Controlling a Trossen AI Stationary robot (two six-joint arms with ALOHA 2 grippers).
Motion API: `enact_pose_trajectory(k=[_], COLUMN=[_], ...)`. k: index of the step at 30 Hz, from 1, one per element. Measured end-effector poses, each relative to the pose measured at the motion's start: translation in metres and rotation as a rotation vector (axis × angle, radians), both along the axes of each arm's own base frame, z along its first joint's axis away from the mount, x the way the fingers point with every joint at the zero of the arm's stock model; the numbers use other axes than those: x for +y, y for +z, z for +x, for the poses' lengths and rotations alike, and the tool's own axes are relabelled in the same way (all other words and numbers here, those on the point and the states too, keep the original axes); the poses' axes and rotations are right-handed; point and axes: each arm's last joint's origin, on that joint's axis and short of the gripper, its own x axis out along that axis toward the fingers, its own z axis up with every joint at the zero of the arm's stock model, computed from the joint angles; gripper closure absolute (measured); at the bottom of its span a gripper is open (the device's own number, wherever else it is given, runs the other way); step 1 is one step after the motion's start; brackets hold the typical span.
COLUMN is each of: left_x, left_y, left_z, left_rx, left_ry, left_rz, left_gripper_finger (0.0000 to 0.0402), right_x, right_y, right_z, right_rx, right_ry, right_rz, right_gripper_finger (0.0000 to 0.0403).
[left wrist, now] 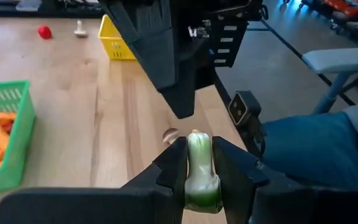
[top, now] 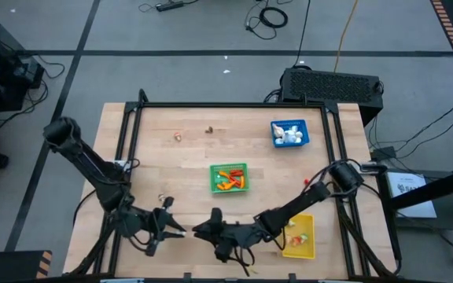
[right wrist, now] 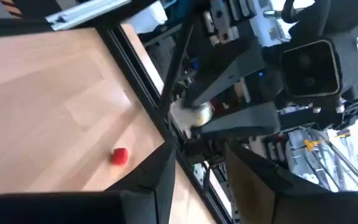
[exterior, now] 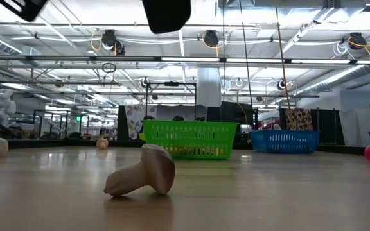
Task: Sort produce into baskets
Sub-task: Put the green mushroom into the yellow bin
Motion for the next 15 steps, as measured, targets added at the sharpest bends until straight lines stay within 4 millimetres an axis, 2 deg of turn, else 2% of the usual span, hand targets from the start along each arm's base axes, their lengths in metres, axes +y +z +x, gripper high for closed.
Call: enact_pose_trajectory(k=[7, 15], left_x=[0.002, 0.008], left_y=[-0.011, -0.010], left_z=[0.021, 0.028], left_rx=[0.006, -0.012], left_ry=[-0.035, -0.032], left_rz=[-0.016, -0.007], left_gripper_finger=[0.0323, 0.0323], right_x=[-0.002, -0.002], right_y=[0.007, 0.000], right_z=[0.004, 0.003], right_rx=[-0.018, 0.057], right_ry=[0.002, -0.009], right_rz=[0.013, 0.019], right_gripper_finger=[0.0273, 0.0273])
